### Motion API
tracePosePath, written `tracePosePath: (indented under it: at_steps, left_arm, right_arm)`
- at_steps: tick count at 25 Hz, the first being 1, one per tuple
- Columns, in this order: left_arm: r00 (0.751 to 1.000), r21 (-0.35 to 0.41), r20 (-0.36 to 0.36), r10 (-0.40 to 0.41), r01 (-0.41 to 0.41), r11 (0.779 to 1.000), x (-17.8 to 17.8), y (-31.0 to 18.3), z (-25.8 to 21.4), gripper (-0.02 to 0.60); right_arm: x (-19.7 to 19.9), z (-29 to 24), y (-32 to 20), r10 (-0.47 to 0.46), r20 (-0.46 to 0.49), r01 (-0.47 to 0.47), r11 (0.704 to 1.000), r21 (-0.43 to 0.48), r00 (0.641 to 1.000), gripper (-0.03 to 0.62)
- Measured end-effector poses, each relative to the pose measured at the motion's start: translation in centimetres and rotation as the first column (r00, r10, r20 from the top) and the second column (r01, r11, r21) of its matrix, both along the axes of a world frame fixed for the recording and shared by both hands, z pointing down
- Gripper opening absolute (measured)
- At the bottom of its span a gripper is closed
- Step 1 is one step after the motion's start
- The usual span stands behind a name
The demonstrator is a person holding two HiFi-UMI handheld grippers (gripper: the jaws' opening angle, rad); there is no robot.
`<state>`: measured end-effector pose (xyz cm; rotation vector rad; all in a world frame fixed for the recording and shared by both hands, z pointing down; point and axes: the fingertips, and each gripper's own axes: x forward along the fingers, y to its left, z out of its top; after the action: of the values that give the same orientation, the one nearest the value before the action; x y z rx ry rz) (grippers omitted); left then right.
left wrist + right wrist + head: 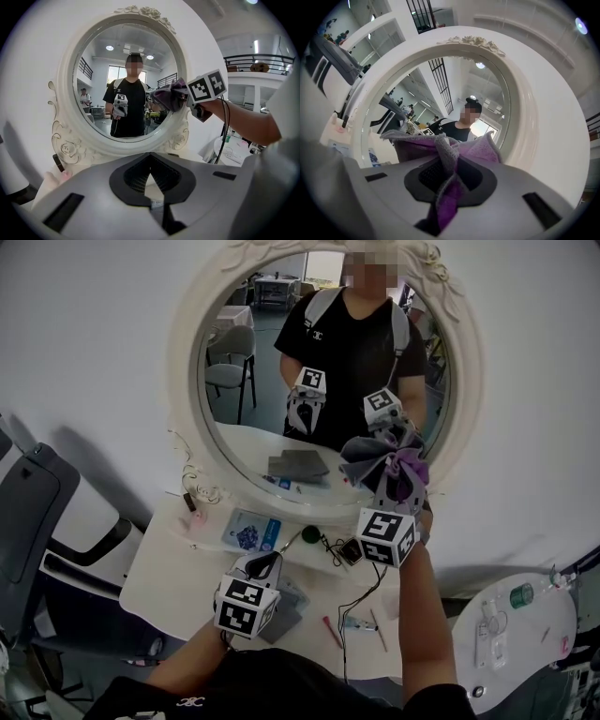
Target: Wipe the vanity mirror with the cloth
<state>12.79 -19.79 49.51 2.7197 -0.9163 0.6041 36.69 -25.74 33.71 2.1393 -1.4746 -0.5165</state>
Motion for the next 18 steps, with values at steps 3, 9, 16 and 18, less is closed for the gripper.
tracePosePath:
  at_steps: [3,9,16,18]
  left_arm:
    - [1.000,0.004,0.000,-0.025,0.025,1.000,-1.2,-0.7,-0.1,0.006]
    - [0.995,0.000,0.005,-0.099,0.099,0.995,-4.6,-2.2,0.0,0.005]
    - [0.991,-0.005,0.012,-0.133,0.133,0.991,-7.8,-3.2,0.3,0.005]
    - [0.990,-0.007,0.012,-0.138,0.139,0.990,-8.6,-3.5,0.4,0.005]
  right_arm:
    - [-2.3,0.8,-1.2,-0.089,-0.041,0.088,0.996,-0.015,0.995,0.053]
    - [-5.6,-0.3,-3.0,-0.082,0.000,0.082,0.995,0.063,0.997,0.052]
    - [-9.7,-1.6,-5.2,-0.135,-0.018,0.136,0.988,0.073,0.991,0.054]
    - [-11.1,-1.9,-5.9,-0.151,-0.016,0.152,0.985,0.082,0.988,0.054]
